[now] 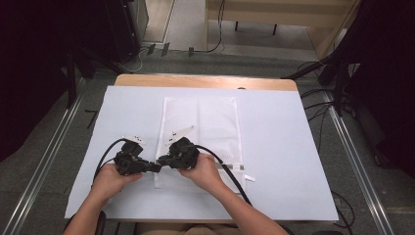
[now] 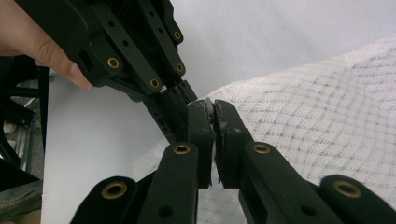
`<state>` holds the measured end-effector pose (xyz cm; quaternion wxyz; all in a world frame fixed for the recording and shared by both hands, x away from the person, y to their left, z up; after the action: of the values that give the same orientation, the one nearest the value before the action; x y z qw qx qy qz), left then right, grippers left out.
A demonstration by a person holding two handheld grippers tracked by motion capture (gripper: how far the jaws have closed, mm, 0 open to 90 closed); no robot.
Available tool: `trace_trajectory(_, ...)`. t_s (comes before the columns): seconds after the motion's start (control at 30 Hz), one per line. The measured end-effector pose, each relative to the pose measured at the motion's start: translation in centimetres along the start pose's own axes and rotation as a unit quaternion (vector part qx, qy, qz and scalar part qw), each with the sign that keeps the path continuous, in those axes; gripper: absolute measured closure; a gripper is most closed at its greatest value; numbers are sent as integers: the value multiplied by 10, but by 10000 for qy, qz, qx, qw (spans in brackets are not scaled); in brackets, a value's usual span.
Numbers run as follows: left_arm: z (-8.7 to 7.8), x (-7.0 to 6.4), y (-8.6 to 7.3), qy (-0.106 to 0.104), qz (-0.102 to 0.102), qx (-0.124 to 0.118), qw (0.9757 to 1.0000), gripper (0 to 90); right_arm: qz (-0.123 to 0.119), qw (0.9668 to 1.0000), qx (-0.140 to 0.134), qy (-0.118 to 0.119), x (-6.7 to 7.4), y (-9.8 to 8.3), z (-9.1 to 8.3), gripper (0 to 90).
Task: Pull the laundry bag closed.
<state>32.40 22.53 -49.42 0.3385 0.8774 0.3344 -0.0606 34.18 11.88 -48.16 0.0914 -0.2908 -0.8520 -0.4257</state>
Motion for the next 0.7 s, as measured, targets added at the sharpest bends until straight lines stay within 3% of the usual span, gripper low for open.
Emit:
trace_trajectory(0.33,-3,-2,0,3,121,-50,9999,890,-243,9996,-156,24,1,-4,-4,883)
trace_trajectory(0.47,0,-2,-1,-83,150,14,9999,885,-81,9998,-114,105,1,-4,-4,883)
trace_trajectory(0.63,4,0,1,-85,167,-10,9998,782,-177,9996,-144,152,5,-2,-5,884)
trace_trajectory(0.7,4,-1,0,-90,175,18,9998,801,-168,9995,-185,183,6,-1,-5,884)
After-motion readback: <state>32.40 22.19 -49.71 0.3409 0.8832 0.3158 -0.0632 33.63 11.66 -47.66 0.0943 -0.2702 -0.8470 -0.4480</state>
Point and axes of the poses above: each handheld gripper's, and its own axes: z roughly forward along the jaws, y roughly out of its top, x roughly to its left, the point moved 7 cm from there along z, roughly forward along the jaws, and after that the axes turned 11 degrees about z, right-handed, at the moved point
